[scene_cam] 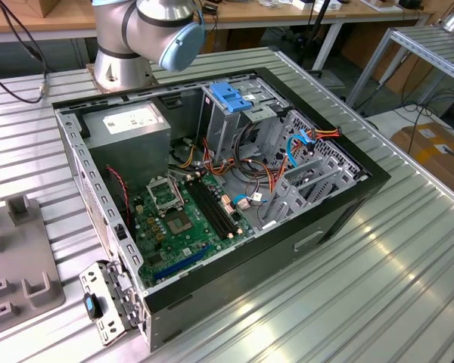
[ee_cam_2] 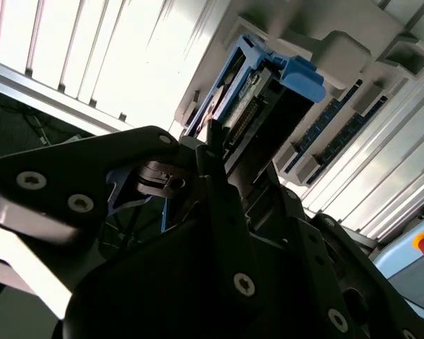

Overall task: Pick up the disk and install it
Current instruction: 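Pick up the disk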

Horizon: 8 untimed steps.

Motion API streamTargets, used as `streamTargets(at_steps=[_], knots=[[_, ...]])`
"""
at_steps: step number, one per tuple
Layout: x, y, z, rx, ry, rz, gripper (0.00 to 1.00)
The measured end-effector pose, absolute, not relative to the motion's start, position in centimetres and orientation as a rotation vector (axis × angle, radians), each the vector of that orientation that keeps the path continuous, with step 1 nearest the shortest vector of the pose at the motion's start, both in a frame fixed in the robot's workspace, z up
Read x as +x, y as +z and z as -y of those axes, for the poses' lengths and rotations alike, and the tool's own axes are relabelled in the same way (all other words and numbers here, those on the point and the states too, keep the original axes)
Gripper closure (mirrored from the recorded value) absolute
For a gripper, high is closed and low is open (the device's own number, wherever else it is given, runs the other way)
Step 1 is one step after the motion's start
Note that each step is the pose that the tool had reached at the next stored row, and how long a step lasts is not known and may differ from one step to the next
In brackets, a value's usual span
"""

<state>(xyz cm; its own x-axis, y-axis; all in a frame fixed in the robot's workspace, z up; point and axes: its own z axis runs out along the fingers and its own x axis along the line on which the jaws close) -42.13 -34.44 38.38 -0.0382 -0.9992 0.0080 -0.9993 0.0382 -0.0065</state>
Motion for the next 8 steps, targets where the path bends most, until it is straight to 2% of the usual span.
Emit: streamTargets(at_steps=[8], knots=[[-42.1, 40.6, 34.4, 2.178, 0.016, 2.263, 0.65]])
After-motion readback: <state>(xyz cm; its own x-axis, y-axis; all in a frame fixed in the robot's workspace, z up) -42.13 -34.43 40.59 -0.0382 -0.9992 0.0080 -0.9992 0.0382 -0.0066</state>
